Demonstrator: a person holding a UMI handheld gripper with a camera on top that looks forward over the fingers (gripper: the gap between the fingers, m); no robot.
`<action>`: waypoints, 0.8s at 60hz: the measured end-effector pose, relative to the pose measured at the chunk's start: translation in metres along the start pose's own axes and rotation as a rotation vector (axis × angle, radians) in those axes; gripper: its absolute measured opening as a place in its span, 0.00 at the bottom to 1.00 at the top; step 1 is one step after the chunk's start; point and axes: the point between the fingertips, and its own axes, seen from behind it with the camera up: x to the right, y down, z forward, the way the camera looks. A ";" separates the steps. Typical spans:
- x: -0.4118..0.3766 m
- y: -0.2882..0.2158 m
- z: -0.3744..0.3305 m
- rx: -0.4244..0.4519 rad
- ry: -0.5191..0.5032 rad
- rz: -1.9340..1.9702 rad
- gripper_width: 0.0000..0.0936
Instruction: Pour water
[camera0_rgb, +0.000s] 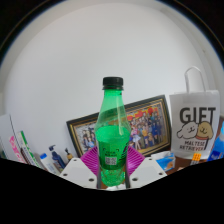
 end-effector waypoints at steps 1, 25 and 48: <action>0.010 0.003 -0.004 0.011 0.008 -0.034 0.34; 0.157 0.121 0.030 -0.153 0.169 -0.253 0.34; 0.178 0.154 0.025 -0.154 0.165 -0.238 0.56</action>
